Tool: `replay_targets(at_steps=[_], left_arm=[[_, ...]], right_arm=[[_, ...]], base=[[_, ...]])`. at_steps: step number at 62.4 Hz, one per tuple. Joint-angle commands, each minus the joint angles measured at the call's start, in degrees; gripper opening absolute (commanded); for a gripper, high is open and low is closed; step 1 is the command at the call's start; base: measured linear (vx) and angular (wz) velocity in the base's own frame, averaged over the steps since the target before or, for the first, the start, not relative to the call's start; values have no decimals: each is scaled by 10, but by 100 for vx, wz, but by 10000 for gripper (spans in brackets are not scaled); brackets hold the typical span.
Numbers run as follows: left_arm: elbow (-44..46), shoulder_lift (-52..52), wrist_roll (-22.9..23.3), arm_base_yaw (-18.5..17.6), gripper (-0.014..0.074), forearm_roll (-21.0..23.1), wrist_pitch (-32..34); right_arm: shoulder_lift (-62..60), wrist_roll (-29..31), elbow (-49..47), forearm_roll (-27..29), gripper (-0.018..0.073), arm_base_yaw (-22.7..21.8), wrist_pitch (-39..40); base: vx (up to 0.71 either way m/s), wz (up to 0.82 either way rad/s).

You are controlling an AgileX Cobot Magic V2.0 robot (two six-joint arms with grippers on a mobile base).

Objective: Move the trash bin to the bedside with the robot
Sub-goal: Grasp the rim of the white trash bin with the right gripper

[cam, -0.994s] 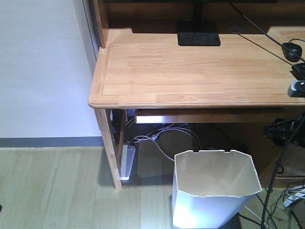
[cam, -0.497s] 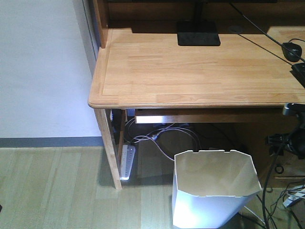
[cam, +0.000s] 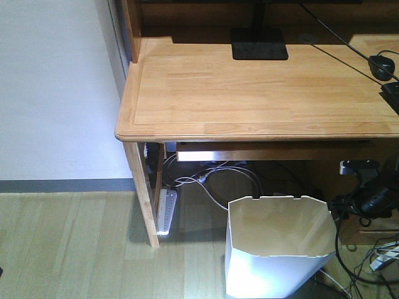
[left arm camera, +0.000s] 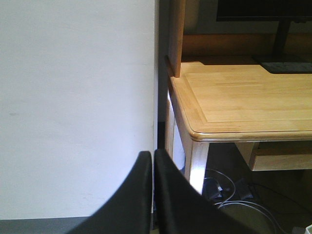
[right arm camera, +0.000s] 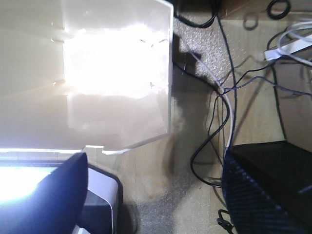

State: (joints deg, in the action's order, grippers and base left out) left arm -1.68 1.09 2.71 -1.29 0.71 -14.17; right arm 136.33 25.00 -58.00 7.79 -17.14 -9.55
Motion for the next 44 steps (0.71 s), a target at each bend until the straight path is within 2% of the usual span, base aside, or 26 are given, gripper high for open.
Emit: replay_targets(at_steps=[1,44], left_arm=[[-17,6,5,-3,-6,2,42],[-17,6,5,-3,-6,2,42]], right_arm=[[13,11,-36,0,529,-3,12],[246,13,-266,3,528,-3,-7]], base=[[0,0],[0,0]])
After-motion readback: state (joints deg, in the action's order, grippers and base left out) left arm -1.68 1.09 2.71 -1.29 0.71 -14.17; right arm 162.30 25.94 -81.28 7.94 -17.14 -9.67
